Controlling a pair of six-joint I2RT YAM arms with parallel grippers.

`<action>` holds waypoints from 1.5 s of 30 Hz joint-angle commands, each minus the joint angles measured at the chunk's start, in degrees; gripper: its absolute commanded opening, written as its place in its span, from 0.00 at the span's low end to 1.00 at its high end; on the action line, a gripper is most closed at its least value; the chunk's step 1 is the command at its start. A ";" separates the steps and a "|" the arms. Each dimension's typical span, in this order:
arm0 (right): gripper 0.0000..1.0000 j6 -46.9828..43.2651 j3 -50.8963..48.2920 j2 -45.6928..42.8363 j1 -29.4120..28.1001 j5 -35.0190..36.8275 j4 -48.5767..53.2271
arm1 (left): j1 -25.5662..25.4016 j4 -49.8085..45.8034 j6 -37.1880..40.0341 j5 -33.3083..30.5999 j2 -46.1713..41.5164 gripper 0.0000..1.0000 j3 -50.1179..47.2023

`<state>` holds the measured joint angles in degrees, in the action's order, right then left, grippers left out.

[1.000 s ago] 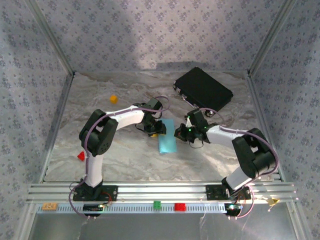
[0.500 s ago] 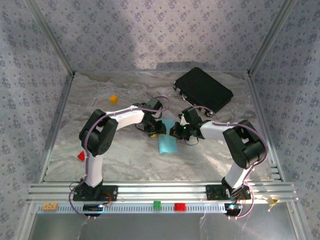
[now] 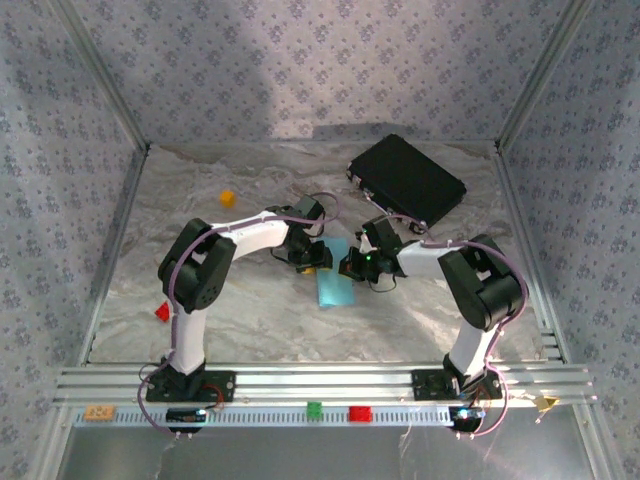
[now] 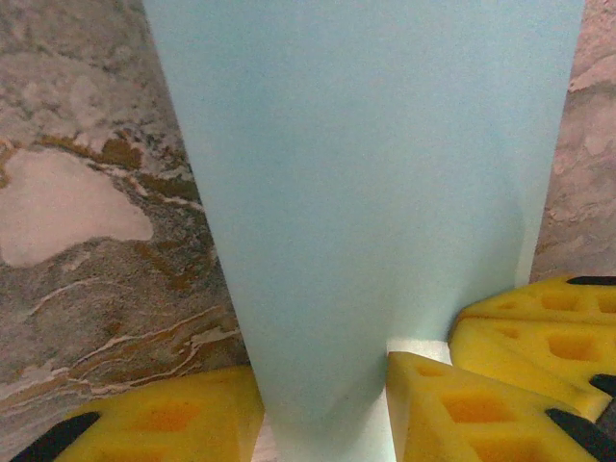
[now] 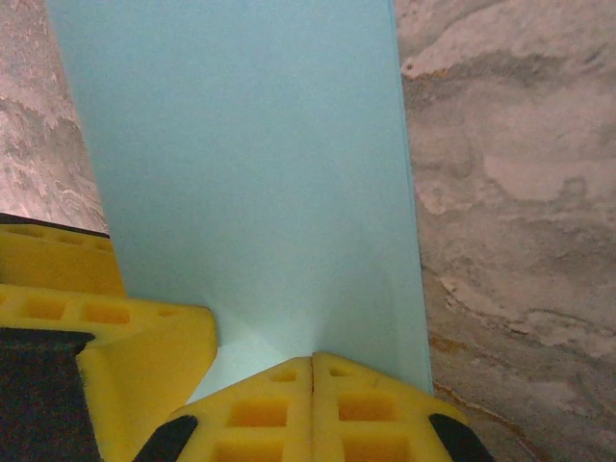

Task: Fold a paper plane with a square sheet of paper (pick it up from the middle)
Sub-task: Hold the square sheet of paper at the center of the table, then first fold the square sheet of paper in half at the center of the table.

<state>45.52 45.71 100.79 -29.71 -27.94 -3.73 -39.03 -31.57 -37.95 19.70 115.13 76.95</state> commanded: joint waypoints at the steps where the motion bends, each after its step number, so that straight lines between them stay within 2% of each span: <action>1: 0.00 -1.30 -3.06 1.43 0.38 2.41 4.68 | -0.79 1.91 0.60 -5.19 2.35 0.43 -2.33; 7: 0.00 -1.07 -4.30 0.90 1.06 2.52 4.43 | 1.02 6.41 -1.16 -4.29 -9.31 0.53 -4.97; 9: 0.00 -0.84 -4.23 0.81 1.16 2.70 4.22 | 2.16 10.11 -2.06 -1.42 -12.56 0.58 -6.47; 12: 0.00 -0.71 -4.15 0.73 1.15 2.89 4.40 | 3.73 16.31 -3.90 4.63 -14.58 0.59 -8.42; 14: 0.00 -0.61 -4.32 0.73 1.16 3.14 4.22 | 4.08 19.54 -4.69 8.64 -13.84 0.53 -9.21; 16: 0.00 -0.49 -4.33 0.74 1.18 3.24 4.10 | 4.22 22.94 -6.06 12.14 -12.26 0.40 -10.09; 21: 0.00 -0.37 -4.32 0.77 1.16 3.63 4.28 | 4.74 29.51 -9.57 16.80 -8.91 0.16 -12.31; 25: 0.00 -0.29 -4.36 0.85 1.16 3.85 4.50 | 4.92 31.21 -9.90 18.50 -7.38 0.06 -12.99; 35: 0.00 -0.46 -4.05 0.90 1.15 3.81 4.88 | 5.77 32.18 -9.22 19.19 -4.85 0.00 -16.51; 45: 0.00 -0.17 -4.15 0.44 0.93 4.50 5.26 | 7.83 33.26 -6.74 15.64 -2.81 0.00 -21.41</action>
<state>45.43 43.77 100.16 -29.02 -28.45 -6.44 -31.81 2.87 -46.54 38.13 111.31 56.82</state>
